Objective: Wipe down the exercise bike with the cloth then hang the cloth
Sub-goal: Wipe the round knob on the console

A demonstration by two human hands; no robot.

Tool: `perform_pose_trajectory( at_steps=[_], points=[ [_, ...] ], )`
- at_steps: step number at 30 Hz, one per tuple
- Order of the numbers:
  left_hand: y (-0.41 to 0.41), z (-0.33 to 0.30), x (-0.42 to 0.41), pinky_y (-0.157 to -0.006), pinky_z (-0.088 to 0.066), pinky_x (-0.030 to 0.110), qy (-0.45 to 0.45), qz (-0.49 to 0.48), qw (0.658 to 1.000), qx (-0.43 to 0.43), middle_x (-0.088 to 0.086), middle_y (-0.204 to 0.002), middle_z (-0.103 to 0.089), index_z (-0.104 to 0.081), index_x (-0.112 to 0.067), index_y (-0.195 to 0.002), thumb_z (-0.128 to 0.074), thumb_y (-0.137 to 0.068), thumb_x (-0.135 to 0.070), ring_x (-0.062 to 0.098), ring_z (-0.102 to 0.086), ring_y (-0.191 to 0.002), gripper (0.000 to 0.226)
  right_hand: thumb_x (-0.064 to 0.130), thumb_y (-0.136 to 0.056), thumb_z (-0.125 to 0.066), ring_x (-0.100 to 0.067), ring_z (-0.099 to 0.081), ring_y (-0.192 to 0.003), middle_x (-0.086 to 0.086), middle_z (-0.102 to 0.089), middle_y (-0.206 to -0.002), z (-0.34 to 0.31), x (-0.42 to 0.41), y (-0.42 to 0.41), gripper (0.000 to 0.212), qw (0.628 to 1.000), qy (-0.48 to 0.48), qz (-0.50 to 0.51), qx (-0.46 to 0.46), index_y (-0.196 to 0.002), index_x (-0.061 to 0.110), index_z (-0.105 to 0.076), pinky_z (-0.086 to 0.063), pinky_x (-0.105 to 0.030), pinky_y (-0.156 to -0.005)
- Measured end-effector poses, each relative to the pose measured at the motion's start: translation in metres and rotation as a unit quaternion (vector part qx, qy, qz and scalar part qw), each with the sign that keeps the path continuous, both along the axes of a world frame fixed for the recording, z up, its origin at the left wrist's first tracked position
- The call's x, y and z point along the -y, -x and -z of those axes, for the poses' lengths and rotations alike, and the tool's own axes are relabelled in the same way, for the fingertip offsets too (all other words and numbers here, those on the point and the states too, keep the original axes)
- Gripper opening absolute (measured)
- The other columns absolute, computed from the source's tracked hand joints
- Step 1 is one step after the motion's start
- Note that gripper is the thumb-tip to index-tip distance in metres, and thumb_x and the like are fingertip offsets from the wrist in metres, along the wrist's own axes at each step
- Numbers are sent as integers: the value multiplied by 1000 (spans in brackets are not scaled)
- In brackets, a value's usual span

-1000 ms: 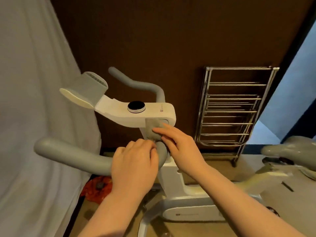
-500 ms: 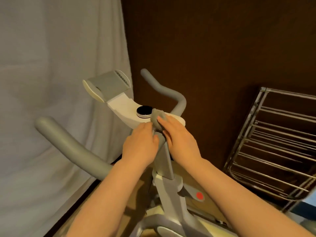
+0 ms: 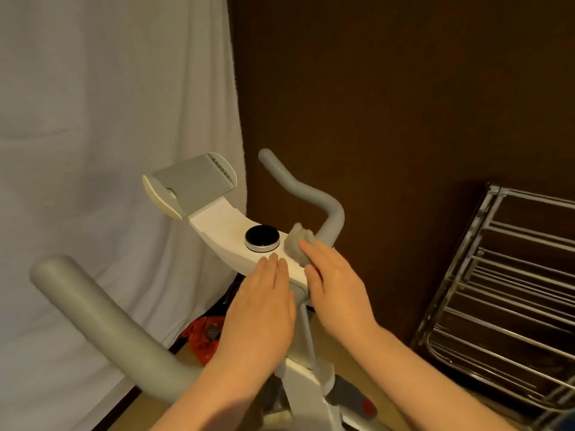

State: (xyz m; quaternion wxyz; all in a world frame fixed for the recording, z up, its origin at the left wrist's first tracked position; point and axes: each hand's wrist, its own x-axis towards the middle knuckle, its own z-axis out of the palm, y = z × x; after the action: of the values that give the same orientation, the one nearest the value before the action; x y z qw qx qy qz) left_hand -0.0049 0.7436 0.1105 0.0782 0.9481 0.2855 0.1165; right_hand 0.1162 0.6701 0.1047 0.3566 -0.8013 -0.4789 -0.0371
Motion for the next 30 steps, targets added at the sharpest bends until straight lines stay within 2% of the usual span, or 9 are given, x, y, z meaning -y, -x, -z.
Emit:
perform_pose_trajectory(
  at_steps=[2, 6, 10, 14, 16, 19, 23, 26, 30],
  points=[
    [-1, -1, 2, -122, 0, 33, -21, 16, 999, -34, 4, -161, 16, 16, -15, -151, -17, -106, -31, 17, 12, -148, 58, 25, -102, -43, 10, -30, -131, 25, -35, -144, 2, 8, 7, 44, 999, -1, -45, 2, -143, 39, -39, -18, -5, -107],
    [-9, 0, -6, -120, 2, 34, 4, 21, 998, -60, 5, -160, 21, 16, -17, -151, -21, -106, -31, 21, 18, -147, 60, 27, -103, -41, 4, -39, -130, 18, -44, -145, -4, -7, -25, 40, 998, -26, 11, -61, -142, 35, -46, -35, -22, -111],
    [-10, 4, -10, -118, 5, 34, 5, 38, 994, -102, 8, -158, 24, 19, -18, -150, -23, -105, -37, 23, 20, -146, 64, 23, -103, -41, 20, -23, -132, 27, -36, -146, 12, 0, 13, 41, 995, -62, 34, -65, -139, 42, -43, -13, 0, -107],
    [-9, 0, -8, -115, 4, 30, -7, 43, 996, -76, 7, -158, 24, 22, -19, -148, -23, -105, -38, 22, 19, -146, 65, 22, -103, -41, 7, -35, -134, 17, -45, -145, 3, -2, -16, 38, 986, -95, 20, -132, -138, 35, -48, -32, -25, -114],
    [-8, 1, -7, -108, 6, 28, 0, 37, 997, -65, 7, -155, 26, 26, -19, -140, -26, -104, -38, 21, 20, -143, 66, 25, -104, -38, 5, -34, -134, 16, -42, -147, 5, -9, -17, 39, 982, -93, 69, -148, -141, 34, -45, -29, -23, -115],
    [-10, 5, -12, -102, -11, 33, -38, 59, 998, -5, 13, -148, 8, 1, -13, -143, -55, -93, -41, 31, -9, -142, 80, 28, -104, -35, 9, -19, -139, 22, -29, -152, 16, -5, 5, 42, 989, -49, 57, -127, -144, 39, -37, -9, 1, -106],
    [-6, -1, -1, -109, -16, 23, 1, 21, 998, 60, -2, -161, -6, -12, -23, -154, -34, -103, -35, 20, -18, -148, 57, 30, -99, -51, 8, -28, -135, 23, -39, -145, 1, -1, -35, 33, 993, -50, -19, -106, -131, 36, -55, -24, -20, -115],
    [-11, -10, 2, -84, -48, 23, -4, -5, 994, 105, -2, -129, -57, -53, -26, -127, -53, -88, -30, 14, -58, -114, 39, 32, -93, -62, 9, -30, -133, 24, -41, -138, -1, -1, -42, 31, 993, -55, -83, -60, -124, 28, -61, -19, -9, -109],
    [-23, -7, 4, -84, -41, 25, 39, -68, 984, 162, -16, -110, -44, -46, -32, -109, -43, -98, -36, 7, -40, -101, 13, 23, -91, -65, 7, -43, -115, 16, -55, -117, 4, -3, -53, 18, 983, -85, -155, -44, -109, 19, -66, -29, -5, -96]
  ],
)
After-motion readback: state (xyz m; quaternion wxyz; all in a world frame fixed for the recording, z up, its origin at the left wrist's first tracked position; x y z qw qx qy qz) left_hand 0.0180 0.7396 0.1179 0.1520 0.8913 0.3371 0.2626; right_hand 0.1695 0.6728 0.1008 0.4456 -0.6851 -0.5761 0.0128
